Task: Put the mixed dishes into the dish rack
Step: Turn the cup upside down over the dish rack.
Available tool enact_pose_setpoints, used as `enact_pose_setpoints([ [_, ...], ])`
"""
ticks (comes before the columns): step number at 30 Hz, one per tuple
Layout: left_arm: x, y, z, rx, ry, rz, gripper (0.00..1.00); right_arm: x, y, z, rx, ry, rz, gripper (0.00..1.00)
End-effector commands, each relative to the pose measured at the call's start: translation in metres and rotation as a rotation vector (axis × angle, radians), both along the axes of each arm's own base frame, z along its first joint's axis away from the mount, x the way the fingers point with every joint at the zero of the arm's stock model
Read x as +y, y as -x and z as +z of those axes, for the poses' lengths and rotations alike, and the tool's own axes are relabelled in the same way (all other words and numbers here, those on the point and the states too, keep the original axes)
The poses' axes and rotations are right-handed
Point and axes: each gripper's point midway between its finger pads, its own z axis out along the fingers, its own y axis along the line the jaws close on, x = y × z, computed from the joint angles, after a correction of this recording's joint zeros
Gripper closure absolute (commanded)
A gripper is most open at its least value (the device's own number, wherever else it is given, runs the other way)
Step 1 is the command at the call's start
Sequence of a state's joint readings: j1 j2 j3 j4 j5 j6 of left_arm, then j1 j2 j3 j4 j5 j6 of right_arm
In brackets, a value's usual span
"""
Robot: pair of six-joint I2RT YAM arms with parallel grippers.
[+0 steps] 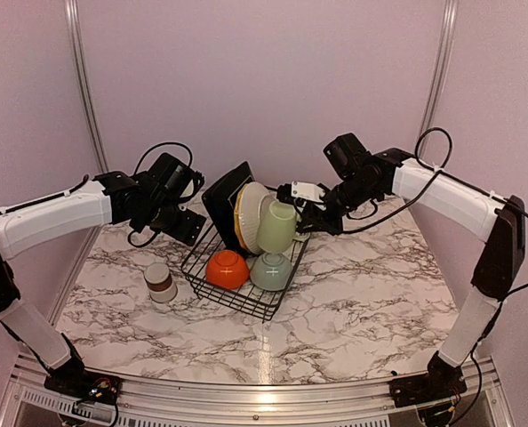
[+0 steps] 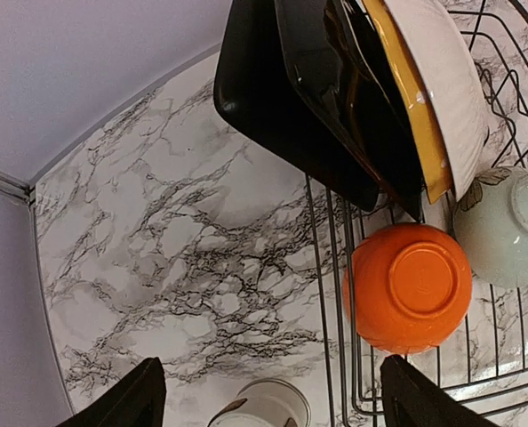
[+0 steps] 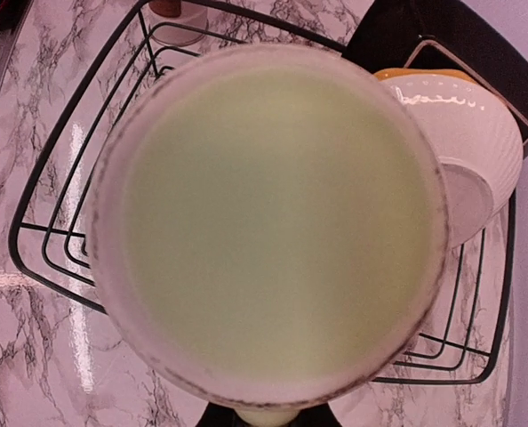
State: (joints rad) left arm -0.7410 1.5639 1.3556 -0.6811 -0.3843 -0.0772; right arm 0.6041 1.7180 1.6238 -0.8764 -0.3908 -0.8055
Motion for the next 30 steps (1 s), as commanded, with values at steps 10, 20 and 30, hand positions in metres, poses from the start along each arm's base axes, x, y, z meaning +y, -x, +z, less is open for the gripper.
enact_pose_setpoints([
  [10, 0.041, 0.016, -0.026, 0.131, 0.075, 0.084, 0.14, 0.067, 0.033, -0.004, 0.033, 0.021, 0.16, 1.0],
  [20, 0.045, 0.019, -0.038, 0.151, 0.06, 0.08, 0.15, 0.068, 0.042, -0.038, 0.1, 0.138, 0.179, 1.0],
  [30, 0.045, 0.019, -0.038, 0.148, 0.063, 0.075, 0.15, 0.067, 0.045, -0.068, 0.067, 0.226, 0.255, 1.0],
])
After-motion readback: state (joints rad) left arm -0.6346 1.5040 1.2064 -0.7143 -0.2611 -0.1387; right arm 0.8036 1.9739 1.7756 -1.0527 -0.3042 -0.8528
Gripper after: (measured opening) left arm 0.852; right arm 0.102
